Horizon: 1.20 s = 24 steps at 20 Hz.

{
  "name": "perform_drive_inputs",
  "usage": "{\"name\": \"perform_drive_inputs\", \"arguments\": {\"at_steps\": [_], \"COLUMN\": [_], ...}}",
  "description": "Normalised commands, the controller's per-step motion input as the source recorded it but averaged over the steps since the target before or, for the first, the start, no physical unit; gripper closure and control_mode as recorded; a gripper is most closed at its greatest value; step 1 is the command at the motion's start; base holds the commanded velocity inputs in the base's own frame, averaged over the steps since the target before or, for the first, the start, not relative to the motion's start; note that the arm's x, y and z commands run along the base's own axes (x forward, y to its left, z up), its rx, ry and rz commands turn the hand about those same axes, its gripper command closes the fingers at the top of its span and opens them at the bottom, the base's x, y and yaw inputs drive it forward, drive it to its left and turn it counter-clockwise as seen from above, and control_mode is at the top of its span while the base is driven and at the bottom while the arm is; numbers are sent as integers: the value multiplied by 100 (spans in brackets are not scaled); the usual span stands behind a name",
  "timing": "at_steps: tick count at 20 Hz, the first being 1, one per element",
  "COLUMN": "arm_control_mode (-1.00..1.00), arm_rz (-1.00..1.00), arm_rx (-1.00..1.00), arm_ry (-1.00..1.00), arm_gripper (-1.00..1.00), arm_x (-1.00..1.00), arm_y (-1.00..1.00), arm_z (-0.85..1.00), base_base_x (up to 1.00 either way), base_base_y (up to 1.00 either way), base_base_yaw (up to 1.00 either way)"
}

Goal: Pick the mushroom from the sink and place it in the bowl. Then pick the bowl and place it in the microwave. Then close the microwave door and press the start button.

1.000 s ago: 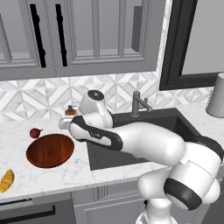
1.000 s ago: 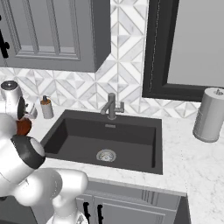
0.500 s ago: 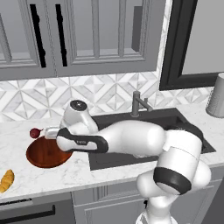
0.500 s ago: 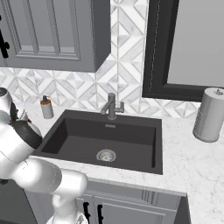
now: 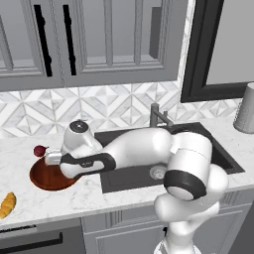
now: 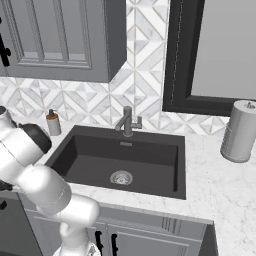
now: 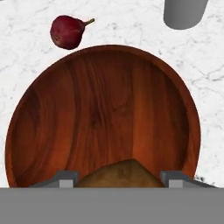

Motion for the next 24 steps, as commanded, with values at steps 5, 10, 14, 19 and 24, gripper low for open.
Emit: {"name": "perform_drive_inputs", "arguments": {"at_steps": [5,10,14,19,24], "arm_control_mode": [-100,-100,-100,-100,-100], "arm_rz": [0,0,0,0,0], "arm_rx": [-3,-1,0,0,0], "arm_ry": [0,0,0,0,-2], "arm_gripper": [100,100,100,-100,-100], "arm_x": [3,0,1,12,0], "arm_y": [10,1,0,0,0], "arm_z": [-31,-37,-38,-23,4], "base_base_x": [0,0,0,0,0], "base_base_y": [0,0,0,0,0], "base_base_yaw": [0,0,0,0,0]}}
